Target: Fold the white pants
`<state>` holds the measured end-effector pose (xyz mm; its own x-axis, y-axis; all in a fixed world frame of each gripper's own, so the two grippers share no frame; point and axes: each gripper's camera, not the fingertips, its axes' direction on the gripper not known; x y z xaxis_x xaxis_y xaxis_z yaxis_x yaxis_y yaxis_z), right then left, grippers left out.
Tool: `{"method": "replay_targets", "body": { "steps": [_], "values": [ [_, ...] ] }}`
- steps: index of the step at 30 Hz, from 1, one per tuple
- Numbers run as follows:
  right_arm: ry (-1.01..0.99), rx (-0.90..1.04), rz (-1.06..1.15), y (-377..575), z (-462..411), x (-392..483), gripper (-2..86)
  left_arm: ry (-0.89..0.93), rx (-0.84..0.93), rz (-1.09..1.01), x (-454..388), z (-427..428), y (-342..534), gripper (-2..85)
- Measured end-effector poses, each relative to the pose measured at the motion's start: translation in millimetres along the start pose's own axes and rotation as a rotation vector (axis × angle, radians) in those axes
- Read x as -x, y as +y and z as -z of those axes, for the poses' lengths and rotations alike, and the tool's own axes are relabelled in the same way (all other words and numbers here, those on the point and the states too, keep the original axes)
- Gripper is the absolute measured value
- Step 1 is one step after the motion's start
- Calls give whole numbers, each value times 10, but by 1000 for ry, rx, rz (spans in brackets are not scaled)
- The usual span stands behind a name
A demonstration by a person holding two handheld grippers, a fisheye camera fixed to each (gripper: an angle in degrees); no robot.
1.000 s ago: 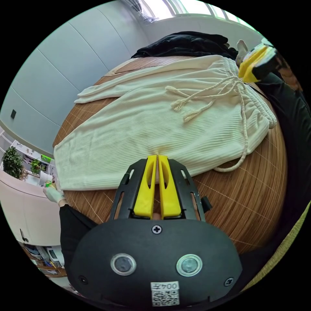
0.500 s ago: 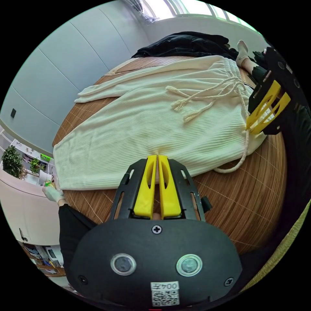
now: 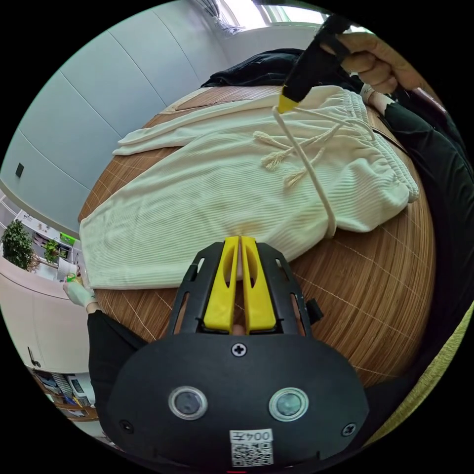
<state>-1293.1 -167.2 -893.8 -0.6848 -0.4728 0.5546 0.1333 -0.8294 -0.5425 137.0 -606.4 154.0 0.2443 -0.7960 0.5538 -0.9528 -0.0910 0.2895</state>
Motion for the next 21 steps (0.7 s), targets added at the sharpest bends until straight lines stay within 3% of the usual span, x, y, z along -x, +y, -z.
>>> {"method": "replay_targets", "body": {
  "steps": [5,11,15,19,21],
  "values": [
    [-65,-205,-191,717,137,-415,59,5,6,-1,6,19,-43,7],
    [-172,-165,-283,1404,-252,-532,86,6,7,4,13,46,-85,7],
    [-132,-214,-407,1945,-306,-508,119,11,-1,9,34,69,-93,7],
    [38,-221,-675,2811,-373,-670,133,22,2,14,74,85,-133,7],
    [-23,-233,-739,3100,-491,-748,138,23,-1,19,85,93,-143,7]
  ]
}}
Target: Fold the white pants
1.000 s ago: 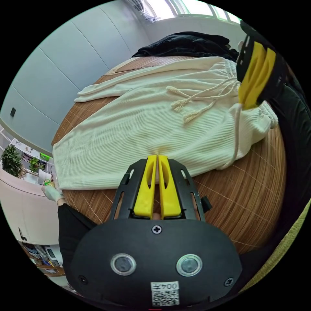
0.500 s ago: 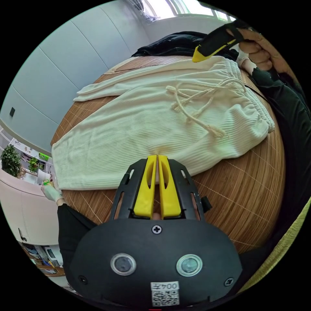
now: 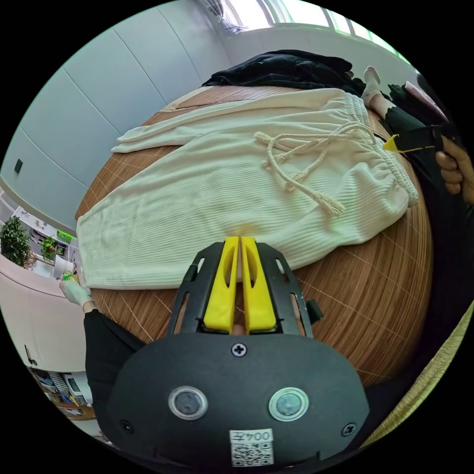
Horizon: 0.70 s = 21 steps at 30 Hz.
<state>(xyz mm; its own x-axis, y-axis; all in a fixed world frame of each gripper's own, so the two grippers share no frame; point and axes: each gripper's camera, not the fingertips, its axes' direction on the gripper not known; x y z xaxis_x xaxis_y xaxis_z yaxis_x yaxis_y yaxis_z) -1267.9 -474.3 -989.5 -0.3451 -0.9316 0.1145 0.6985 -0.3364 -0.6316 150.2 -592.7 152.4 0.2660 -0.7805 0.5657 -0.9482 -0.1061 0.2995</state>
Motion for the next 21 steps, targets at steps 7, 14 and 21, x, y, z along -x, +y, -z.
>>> {"method": "replay_targets", "body": {
  "steps": [7,14,21],
  "values": [
    [-233,-11,-141,379,-341,-437,150,0,-31,26,62,52,30,7],
    [-252,-79,-165,641,-305,-438,145,62,-52,112,260,88,53,7],
    [-222,-53,-96,748,-456,-87,158,110,-62,168,439,124,74,7]
  ]
}}
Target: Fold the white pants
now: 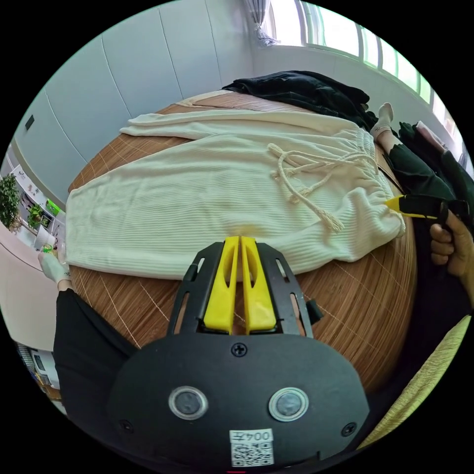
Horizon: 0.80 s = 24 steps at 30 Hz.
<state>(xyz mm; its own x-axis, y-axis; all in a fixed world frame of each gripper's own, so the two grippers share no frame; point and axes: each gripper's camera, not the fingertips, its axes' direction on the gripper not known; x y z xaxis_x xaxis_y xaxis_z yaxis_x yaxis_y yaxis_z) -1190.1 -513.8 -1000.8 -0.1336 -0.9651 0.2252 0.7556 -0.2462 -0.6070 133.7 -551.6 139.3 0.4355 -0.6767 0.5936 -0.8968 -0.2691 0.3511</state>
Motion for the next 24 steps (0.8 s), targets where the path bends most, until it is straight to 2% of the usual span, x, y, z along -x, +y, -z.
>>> {"method": "replay_targets", "body": {
  "steps": [6,10,13,16,20,24],
  "values": [
    [53,3,26,56,-124,279,154,5,1,4,73,45,-22,7],
    [246,30,145,-13,-325,729,130,-5,1,-7,92,82,-36,8],
    [307,51,207,-108,-348,952,102,3,-1,-12,149,138,-55,8],
    [446,53,354,-248,-283,1200,65,42,-37,-4,234,210,-56,8],
    [609,186,564,-547,-314,1389,42,2,-81,46,402,313,-44,8],
    [633,339,643,-797,-400,1400,40,-31,-68,65,516,345,-11,8]
  ]
}}
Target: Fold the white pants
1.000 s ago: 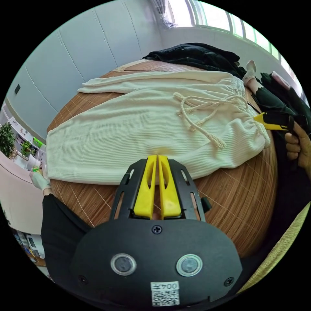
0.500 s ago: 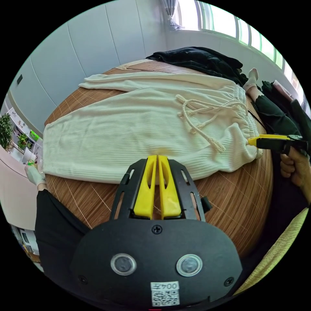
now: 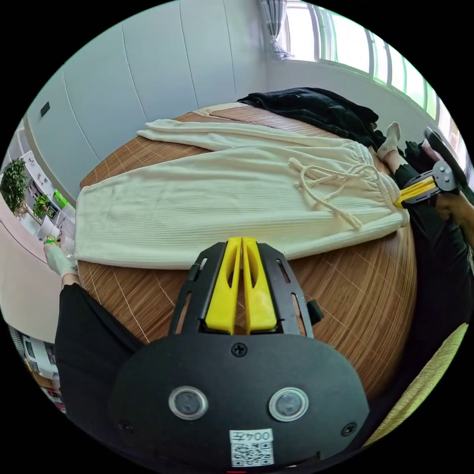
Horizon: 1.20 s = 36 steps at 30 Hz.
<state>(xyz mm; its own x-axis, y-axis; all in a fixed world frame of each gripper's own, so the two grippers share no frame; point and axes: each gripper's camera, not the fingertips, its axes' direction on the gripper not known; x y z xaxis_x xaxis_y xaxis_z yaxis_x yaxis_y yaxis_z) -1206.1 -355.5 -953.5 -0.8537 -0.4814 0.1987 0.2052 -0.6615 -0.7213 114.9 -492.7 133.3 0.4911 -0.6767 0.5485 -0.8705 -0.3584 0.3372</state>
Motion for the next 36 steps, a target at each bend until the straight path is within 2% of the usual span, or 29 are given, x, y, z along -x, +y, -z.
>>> {"method": "replay_targets", "body": {
  "steps": [7,10,13,15,16,18,20,22,27,30,34,36],
  "values": [
    [101,159,42,-36,-76,-366,41,-23,28,21,126,23,2,7],
    [194,228,-3,35,-161,-687,47,-17,44,19,145,-4,-10,7],
    [135,251,-91,137,-99,-970,45,-34,55,5,146,-3,-37,7],
    [183,233,-142,254,48,-1037,45,-50,49,3,166,35,-58,7],
    [237,179,-180,344,180,-1038,52,-56,44,6,181,53,-67,7],
    [190,12,-225,461,409,-975,64,-100,9,27,296,131,-123,7],
    [-20,-179,-221,525,498,-748,82,-149,5,50,438,154,-185,7],
    [-54,-207,-179,478,349,-469,91,-193,33,84,616,148,-250,7],
    [81,-282,-176,706,51,104,98,-178,41,178,1110,241,-216,5],
    [163,-320,-300,1141,-7,-164,114,-105,53,198,1170,138,-141,5],
    [-223,-401,-568,1769,-153,-1158,127,-134,87,126,905,-98,-166,7],
    [-235,-448,-639,1922,-224,-1489,136,-165,107,89,776,-200,-159,7]
  ]
}}
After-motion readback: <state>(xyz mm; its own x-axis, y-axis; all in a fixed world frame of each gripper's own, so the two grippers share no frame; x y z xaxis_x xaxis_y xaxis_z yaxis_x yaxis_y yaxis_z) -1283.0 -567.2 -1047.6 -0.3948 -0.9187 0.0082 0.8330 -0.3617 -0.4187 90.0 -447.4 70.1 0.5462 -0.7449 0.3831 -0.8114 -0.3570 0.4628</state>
